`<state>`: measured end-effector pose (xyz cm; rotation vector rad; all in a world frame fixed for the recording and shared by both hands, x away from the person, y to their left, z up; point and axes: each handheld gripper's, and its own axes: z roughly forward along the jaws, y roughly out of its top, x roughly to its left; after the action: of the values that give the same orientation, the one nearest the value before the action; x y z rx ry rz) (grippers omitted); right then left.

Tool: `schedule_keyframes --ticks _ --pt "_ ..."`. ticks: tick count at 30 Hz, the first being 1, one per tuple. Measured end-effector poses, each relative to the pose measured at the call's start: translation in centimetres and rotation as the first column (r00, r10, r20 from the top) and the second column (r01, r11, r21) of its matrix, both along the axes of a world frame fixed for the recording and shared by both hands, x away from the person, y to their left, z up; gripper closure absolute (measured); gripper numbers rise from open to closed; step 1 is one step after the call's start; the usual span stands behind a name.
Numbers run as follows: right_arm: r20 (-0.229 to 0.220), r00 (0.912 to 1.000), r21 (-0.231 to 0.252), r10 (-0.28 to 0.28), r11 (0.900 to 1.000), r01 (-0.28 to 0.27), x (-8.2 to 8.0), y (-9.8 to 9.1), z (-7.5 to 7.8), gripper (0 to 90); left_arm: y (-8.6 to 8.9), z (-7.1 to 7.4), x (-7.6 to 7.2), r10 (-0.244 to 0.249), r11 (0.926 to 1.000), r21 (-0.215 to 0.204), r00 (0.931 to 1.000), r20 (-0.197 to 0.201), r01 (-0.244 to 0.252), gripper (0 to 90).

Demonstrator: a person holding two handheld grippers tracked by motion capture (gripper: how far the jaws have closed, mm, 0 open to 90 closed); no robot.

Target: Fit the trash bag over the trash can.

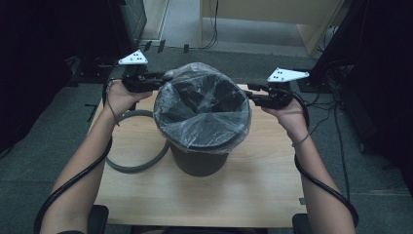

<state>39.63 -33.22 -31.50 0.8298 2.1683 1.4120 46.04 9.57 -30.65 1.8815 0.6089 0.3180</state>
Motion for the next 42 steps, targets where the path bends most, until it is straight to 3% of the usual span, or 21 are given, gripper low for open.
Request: schedule_keyframes --ticks 2,5,7,10,13,15,17,19,22,28,32,42 --pt "0.019 0.9998 0.007 -0.002 1.0000 0.002 -0.2 -0.3 0.6 53.6 0.4 0.6 -0.1 0.005 0.9999 -0.012 1.0000 0.002 -0.005 63.1" --pt "0.034 0.9994 0.033 -0.002 0.9995 0.001 -0.6 -0.7 1.6 52.3 1.0 1.4 -0.3 -0.014 0.9993 -0.035 0.9996 -0.025 0.013 58.3" --pt "0.039 0.9992 0.060 0.010 0.9981 -0.012 -0.9 -0.7 2.3 52.5 1.3 2.0 -0.7 -0.017 0.9994 -0.029 0.9998 -0.010 0.017 57.7" --pt "0.049 0.9968 0.067 0.062 0.9956 -0.066 -1.4 -0.3 2.8 63.7 1.7 2.8 -1.5 -0.034 0.9991 -0.027 0.9994 0.010 0.034 57.4" --pt "0.058 0.9917 0.024 0.115 0.9929 -0.116 -1.9 0.7 3.1 70.0 1.8 3.3 -2.1 -0.050 0.9986 -0.017 0.9986 0.016 0.050 57.3" --pt "0.047 0.9888 0.021 0.141 0.9896 -0.142 -2.0 1.4 3.1 71.4 1.9 3.3 -2.4 -0.069 0.9976 -0.003 0.9975 0.016 0.069 59.6" --pt "0.035 0.9884 0.016 0.148 0.9888 -0.148 -2.0 1.9 3.1 70.3 1.9 3.1 -2.7 -0.096 0.9953 0.013 0.9954 0.001 0.096 68.6" --pt "0.008 0.9899 0.033 0.142 0.9893 -0.142 -1.9 2.3 3.0 64.5 2.0 2.9 -2.9 -0.104 0.9945 0.012 0.9945 -0.014 0.104 71.4" --pt "-0.043 0.9890 0.075 0.142 0.9875 -0.138 -1.8 2.8 3.1 64.3 2.4 2.7 -3.2 -0.121 0.9923 -0.029 0.9921 -0.032 0.120 71.5" --pt "-0.067 0.9764 0.036 0.205 0.9785 -0.203 -3.0 4.0 3.6 70.1 2.9 2.6 -3.9 -0.129 0.9893 -0.078 0.9897 -0.063 0.124 64.9" --pt "-0.081 0.9643 0.047 0.252 0.9673 -0.249 -4.5 4.1 3.4 66.8 2.8 2.5 -4.9 -0.127 0.9900 -0.069 0.9903 -0.055 0.124 61.1" --pt "-0.083 0.9515 0.090 0.296 0.9531 -0.289 -7.1 4.2 3.0 50.4 2.4 2.1 -7.3 -0.125 0.9918 -0.029 0.9914 -0.036 0.124 54.0"
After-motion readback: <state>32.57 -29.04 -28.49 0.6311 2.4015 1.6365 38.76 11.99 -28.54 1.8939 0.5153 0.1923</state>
